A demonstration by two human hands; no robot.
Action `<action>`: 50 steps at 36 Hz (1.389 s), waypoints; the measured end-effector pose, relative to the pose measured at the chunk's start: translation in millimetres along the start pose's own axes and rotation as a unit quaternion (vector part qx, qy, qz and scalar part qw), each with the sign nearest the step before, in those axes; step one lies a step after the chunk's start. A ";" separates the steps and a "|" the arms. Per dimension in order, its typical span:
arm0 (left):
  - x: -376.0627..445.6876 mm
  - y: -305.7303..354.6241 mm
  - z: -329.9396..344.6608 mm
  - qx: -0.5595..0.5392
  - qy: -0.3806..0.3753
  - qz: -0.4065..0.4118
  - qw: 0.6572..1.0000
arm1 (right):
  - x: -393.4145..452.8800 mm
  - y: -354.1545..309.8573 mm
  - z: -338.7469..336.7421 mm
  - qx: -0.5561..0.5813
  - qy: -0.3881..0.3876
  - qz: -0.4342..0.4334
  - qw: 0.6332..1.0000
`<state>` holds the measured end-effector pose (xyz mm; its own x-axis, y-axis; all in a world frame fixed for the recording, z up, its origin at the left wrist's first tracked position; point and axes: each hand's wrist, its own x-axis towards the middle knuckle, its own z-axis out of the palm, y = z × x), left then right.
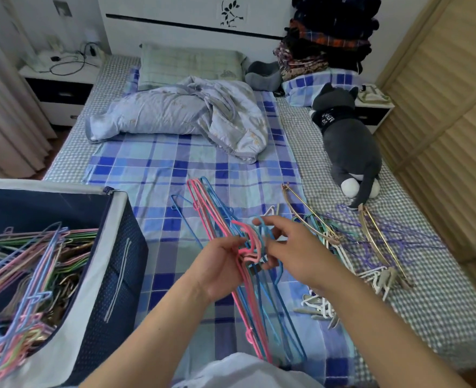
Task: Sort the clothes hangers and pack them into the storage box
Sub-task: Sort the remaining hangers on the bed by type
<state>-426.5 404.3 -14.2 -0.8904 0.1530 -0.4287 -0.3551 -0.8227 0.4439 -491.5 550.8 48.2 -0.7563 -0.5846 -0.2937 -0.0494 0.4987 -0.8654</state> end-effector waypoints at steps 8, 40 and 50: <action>31.5 20.8 -39.0 0.100 0.106 -0.072 0.987 | 21.8 14.5 -10.6 0.159 0.093 0.073 0.980; 27.6 41.2 8.7 0.220 0.051 -0.040 0.973 | 42.4 25.7 -1.7 0.128 0.135 0.061 0.981; 34.1 23.4 -8.8 0.145 0.040 -0.034 0.988 | 33.8 25.3 30.5 0.204 0.093 0.050 0.973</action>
<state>-462.7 385.5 -25.4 -0.8410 0.1494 -0.5200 -0.4895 -0.6196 0.6136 -498.4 524.2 4.0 -0.8513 -0.4006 -0.3389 0.2652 0.2287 -0.9367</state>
